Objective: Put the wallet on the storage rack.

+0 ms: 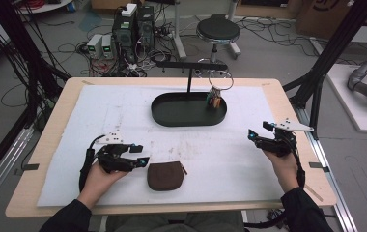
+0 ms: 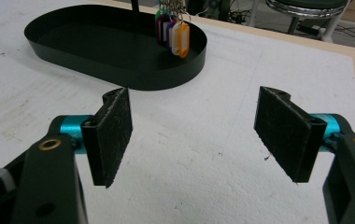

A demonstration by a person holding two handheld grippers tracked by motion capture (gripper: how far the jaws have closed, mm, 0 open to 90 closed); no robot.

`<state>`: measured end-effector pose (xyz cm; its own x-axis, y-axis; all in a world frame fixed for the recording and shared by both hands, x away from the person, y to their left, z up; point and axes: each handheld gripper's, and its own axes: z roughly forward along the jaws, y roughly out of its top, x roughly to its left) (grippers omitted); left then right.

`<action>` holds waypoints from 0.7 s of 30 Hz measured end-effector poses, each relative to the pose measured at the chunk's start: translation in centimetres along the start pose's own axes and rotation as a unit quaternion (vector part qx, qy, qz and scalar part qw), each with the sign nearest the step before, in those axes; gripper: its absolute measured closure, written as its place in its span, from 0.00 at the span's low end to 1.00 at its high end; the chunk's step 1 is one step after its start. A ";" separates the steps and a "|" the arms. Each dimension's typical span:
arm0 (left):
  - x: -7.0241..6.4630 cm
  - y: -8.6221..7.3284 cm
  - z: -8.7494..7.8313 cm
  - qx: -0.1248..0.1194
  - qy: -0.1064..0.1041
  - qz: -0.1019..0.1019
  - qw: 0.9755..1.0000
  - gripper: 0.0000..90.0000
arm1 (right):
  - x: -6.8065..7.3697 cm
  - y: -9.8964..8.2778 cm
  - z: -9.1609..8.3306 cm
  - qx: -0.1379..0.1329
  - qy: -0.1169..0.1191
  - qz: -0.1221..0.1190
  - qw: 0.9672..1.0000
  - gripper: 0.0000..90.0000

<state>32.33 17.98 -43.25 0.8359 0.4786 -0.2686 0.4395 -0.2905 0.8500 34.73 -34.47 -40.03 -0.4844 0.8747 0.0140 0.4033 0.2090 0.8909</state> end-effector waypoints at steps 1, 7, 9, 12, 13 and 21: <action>0.0 0.0 0.2 0.004 -0.003 -0.004 1.000 0.43 | 0.0 0.0 0.0 0.001 0.000 0.001 1.000 0.32; -0.1 -0.2 1.1 0.029 -0.010 -0.011 0.999 0.44 | -0.1 0.0 -0.1 0.002 -0.003 0.002 1.000 0.32; -0.1 -0.2 1.4 0.037 -0.012 -0.013 0.999 0.44 | 0.0 0.0 -0.1 0.002 -0.002 0.000 1.000 0.32; 0.0 -0.3 1.8 0.052 -0.011 -0.020 0.998 0.44 | 0.1 0.0 -0.1 0.004 -0.001 -0.002 1.000 0.32; 0.0 -0.4 2.0 0.059 -0.010 -0.021 0.998 0.44 | 0.1 0.0 -0.1 0.004 -0.001 -0.003 1.000 0.32; 0.4 -0.8 2.3 0.068 -0.017 -0.064 0.996 0.40 | 0.1 0.0 0.0 0.003 0.003 -0.004 1.000 0.32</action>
<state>33.07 16.50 -45.06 0.7804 0.4903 -0.3879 0.5810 -0.3397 0.7396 34.67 -34.34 -40.06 -0.4930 0.8700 0.0102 0.4047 0.2189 0.8879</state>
